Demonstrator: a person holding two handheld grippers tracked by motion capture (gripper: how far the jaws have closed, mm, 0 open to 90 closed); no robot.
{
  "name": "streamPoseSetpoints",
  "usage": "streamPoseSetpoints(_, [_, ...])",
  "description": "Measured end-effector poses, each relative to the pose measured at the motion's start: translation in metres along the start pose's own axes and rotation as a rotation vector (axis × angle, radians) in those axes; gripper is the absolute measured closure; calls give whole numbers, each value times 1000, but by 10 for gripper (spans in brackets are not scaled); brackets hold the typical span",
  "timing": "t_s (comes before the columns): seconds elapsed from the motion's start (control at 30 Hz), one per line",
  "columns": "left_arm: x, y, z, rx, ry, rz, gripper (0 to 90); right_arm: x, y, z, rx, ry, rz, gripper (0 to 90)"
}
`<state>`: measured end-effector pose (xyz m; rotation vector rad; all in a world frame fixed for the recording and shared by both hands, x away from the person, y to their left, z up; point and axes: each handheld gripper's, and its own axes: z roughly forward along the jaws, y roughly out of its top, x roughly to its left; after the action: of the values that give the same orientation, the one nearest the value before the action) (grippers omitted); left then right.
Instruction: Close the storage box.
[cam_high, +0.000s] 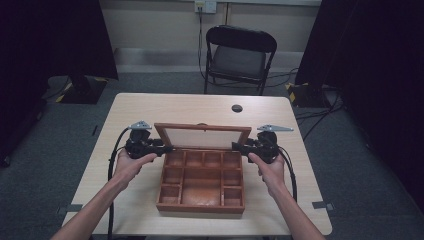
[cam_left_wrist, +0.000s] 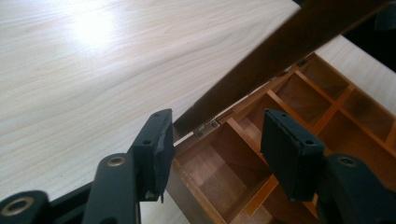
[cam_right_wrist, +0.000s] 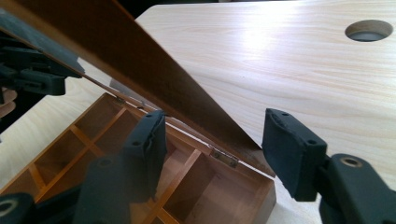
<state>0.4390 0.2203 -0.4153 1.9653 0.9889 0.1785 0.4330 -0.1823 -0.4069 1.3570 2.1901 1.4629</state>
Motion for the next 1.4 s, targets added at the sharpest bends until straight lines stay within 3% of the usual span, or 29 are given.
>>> streamPoseSetpoints(0.1, [-2, -1, -3, -14, -9, -7, 434, 1, -1, -1, 13, -4, 17, 366])
streamPoseSetpoints(0.37, [-3, -6, -8, -10, -12, 10, 509, 5, -7, -4, 42, 0, 0, 352])
streamPoseSetpoints(0.6, [-2, -11, -13, -18, -21, 15, 559, 6, -12, -4, 55, 10, 32, 340])
streamPoseSetpoints(0.77, [1, -15, -16, 3, -27, 26, 586, 11, -15, -1, 69, 3, 25, 335])
streamPoseSetpoints(0.97, [1, -21, -16, -6, -43, 5, 542, 16, -19, -1, 75, -12, 23, 335])
streamPoseSetpoints(1.07, [-1, -21, -15, -15, -47, -11, 461, 18, -19, -2, 73, -20, 23, 329])
streamPoseSetpoints(1.23, [-3, -21, -12, -13, -43, -15, 427, 23, -21, -1, 74, -25, 21, 256])
streamPoseSetpoints(1.4, [-2, -23, -13, -11, -19, -24, 352, 18, -22, -4, 108, 7, 20, 266])
